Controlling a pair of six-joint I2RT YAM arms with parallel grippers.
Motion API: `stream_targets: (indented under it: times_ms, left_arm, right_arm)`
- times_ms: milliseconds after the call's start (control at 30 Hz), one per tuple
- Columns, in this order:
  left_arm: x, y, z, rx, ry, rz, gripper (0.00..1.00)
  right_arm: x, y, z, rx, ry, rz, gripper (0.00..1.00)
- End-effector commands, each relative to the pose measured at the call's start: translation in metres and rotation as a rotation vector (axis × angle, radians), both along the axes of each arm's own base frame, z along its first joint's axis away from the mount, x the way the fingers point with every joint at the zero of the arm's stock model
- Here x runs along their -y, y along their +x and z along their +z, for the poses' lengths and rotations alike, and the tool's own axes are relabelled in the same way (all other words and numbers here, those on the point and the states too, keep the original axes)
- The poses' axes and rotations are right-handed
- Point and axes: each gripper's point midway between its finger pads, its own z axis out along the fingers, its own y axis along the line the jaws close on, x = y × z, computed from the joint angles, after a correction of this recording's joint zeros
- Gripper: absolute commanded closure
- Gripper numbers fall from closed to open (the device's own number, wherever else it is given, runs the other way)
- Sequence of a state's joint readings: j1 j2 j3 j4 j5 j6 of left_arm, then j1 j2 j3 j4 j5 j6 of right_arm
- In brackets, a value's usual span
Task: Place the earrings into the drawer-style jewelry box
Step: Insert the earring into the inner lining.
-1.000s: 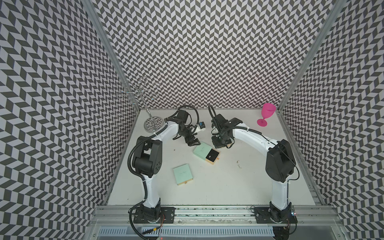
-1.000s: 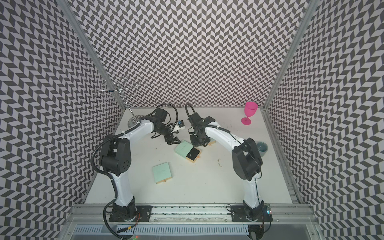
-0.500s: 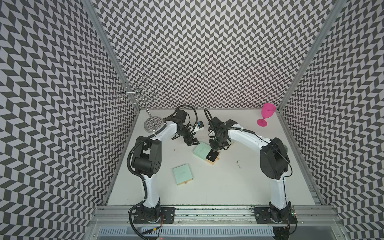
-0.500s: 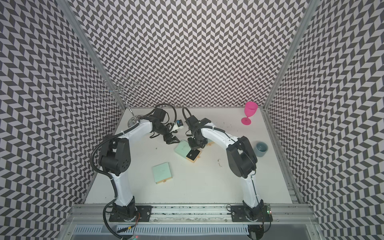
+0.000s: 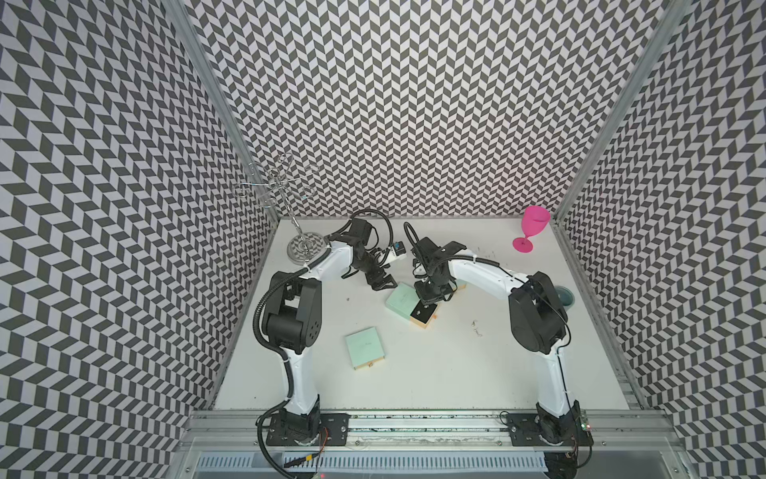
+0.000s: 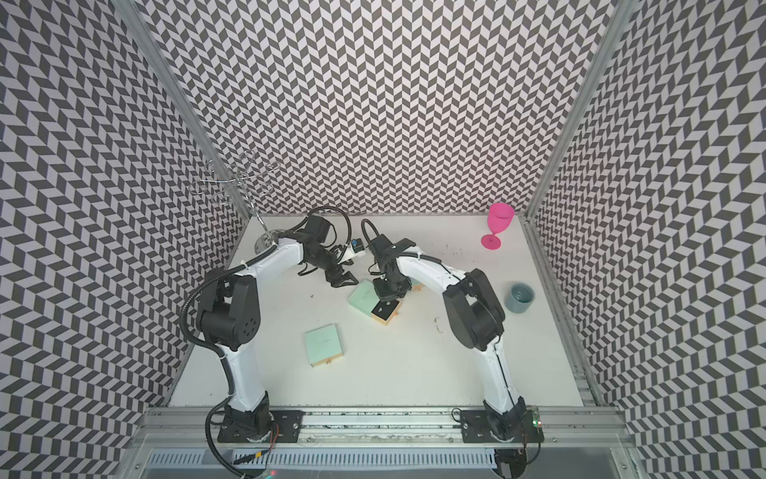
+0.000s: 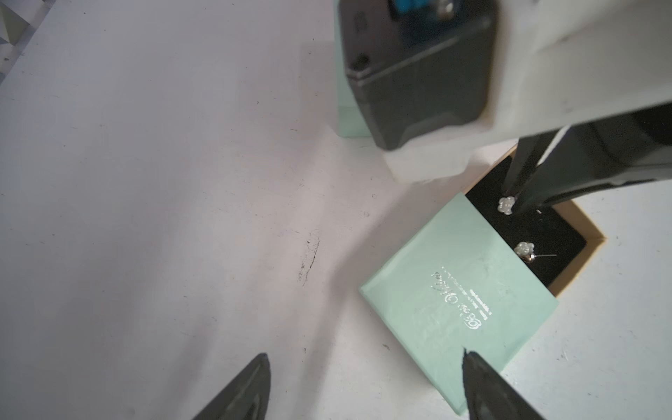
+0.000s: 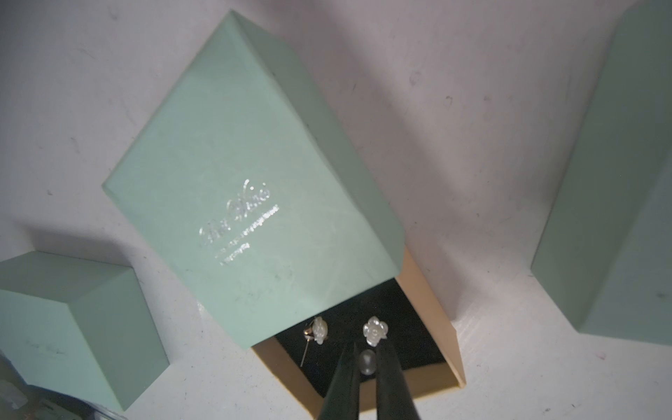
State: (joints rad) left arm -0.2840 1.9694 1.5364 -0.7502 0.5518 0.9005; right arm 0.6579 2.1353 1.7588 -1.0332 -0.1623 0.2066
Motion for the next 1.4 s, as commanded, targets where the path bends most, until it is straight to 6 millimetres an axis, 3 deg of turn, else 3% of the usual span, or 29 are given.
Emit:
stream_targets:
  times_ms: [0, 400, 800, 1000, 1367]
  left_arm:
    - [-0.001, -0.003, 0.007, 0.003, -0.021, -0.015, 0.16]
    - [-0.002, -0.003, 0.003, -0.002, -0.018, -0.011, 0.16]
    - [-0.002, 0.000, 0.006, 0.009, -0.018, -0.020, 0.16]
    - [-0.002, -0.003, 0.003, 0.003, -0.013, -0.022, 0.16]
    - [-0.001, -0.006, 0.002, -0.001, -0.011, -0.027, 0.16]
  right_arm:
    - [-0.008, 0.009, -0.001, 0.028, 0.010, 0.021, 0.89]
    - [-0.006, 0.009, -0.011, 0.020, -0.012, 0.028, 0.83]
    - [-0.005, 0.012, 0.017, 0.069, 0.013, 0.021, 0.83]
    - [-0.002, 0.006, 0.007, 0.050, 0.004, 0.020, 0.89]
    - [0.001, 0.002, -0.004, 0.025, -0.013, 0.023, 0.90]
